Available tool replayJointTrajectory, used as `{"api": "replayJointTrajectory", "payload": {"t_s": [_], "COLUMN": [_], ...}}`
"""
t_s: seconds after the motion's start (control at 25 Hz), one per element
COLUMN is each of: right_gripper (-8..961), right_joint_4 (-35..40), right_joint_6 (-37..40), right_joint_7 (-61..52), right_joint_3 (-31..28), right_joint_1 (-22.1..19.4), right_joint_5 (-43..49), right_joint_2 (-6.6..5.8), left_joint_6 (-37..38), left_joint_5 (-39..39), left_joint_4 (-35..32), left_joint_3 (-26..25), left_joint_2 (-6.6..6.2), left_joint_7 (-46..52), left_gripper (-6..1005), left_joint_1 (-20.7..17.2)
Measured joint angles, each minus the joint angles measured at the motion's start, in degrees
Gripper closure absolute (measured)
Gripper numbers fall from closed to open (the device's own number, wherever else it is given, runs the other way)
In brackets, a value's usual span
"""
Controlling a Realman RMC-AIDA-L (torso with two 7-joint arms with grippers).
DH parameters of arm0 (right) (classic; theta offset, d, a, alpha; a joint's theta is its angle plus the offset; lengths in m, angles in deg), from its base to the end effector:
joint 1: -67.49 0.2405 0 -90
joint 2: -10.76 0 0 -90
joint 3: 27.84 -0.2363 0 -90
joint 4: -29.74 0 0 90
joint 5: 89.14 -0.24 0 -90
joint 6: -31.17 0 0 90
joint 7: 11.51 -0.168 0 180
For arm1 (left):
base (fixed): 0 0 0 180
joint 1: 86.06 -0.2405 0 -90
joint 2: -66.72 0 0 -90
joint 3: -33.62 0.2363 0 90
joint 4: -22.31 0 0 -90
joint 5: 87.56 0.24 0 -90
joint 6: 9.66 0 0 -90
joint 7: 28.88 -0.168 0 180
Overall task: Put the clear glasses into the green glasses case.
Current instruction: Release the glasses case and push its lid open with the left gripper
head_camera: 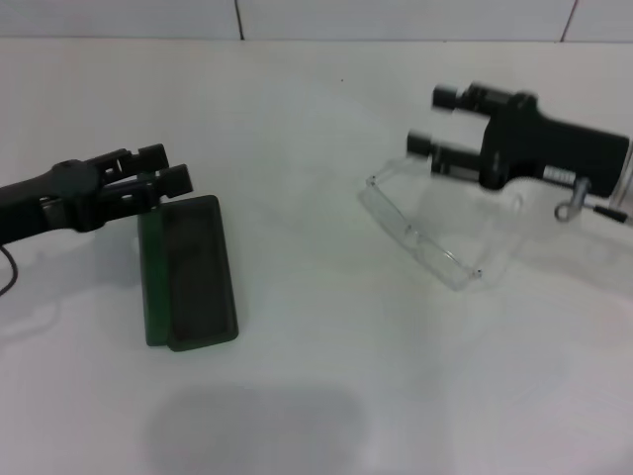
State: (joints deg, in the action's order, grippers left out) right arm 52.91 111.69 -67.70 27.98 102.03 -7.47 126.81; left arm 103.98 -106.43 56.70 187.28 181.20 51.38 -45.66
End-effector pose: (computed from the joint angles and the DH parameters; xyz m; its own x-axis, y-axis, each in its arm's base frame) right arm 0.2148 0.3876 -0.0248 0.7451 -0.0214 -0.6666 -0.3211 -0.8875 -0.3304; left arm -0.2846 0.3140 0.0511 0.5097 0.5048 0.6967 0.6551 -0.7527 0.0661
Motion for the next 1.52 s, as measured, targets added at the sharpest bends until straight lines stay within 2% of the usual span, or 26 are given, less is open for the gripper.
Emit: {"api": "replayJointTrajectory", "payload": {"t_s": [0.04, 0.16, 0.2, 0.32, 0.52, 0.64, 0.76, 0.96, 1.16, 1.4, 1.52], "right_gripper": [251, 275, 287, 321, 321, 321, 320, 320, 320, 319, 319], "right_joint_4": [-1.87, -4.08, -4.09, -3.71, -3.67, -3.73, -3.62, -2.67, -2.36, -2.35, -2.34], "right_joint_6": [-1.63, -6.09, -7.15, -12.02, -17.85, -19.46, -20.25, -21.35, -21.93, -22.66, -22.74], "right_joint_7": [2.58, 8.07, 8.87, 11.14, 14.46, 16.05, 16.45, 16.57, 16.71, 18.8, 19.89], "right_joint_3": [-0.1, -0.04, -0.04, -0.04, -0.1, -0.1, -0.13, -0.19, -0.2, -0.19, -0.42], "right_joint_1": [0.27, 1.0, 1.05, 1.29, 2.63, 3.65, 4.07, 4.51, 4.78, 4.87, 4.84], "right_joint_5": [-3.24, -9.12, -9.55, -9.93, -9.96, -10.67, -12.1, -12.85, -12.86, -12.86, -13.29], "right_joint_2": [-0.07, -0.18, -0.17, -0.28, -0.47, -0.37, -0.57, -0.61, -1.05, -1.52, -1.45], "left_joint_6": [-0.6, -0.81, -0.78, -0.34, -0.98, -4.31, -9.69, -19.6, -22.73, -22.27, -21.14], "left_joint_5": [-1.1, -3.89, -5.31, -7.01, -6.75, -4.84, 0.26, 15.73, 28.67, 44.62, 49.64], "left_joint_4": [8.27, 16.76, 19.19, 21.65, 28.78, 31.09, 31.32, 31.43, 31.43, 31.46, 31.32], "left_joint_3": [1.91, 6.69, 8.41, 9.28, 9.41, 9.45, 9.48, 9.56, 9.59, 9.61, 9.63], "left_joint_2": [3.29, 5.71, 5.79, 5.37, 5.35, 5.27, 4.97, 4.83, 5.08, 5.33, 5.59], "left_joint_7": [3.17, 9.39, 12.47, 18.26, 22.89, 24.32, 25.41, 28.15, 34.55, 42.47, 44.99], "left_gripper": [142, 142, 142, 143, 145, 149, 152, 158, 164, 171, 175], "left_joint_1": [2.95, 5.25, 6.03, 8.26, 12.28, 15.05, 19.21, 29.32, 37.36, 43.26, 44.48]}}
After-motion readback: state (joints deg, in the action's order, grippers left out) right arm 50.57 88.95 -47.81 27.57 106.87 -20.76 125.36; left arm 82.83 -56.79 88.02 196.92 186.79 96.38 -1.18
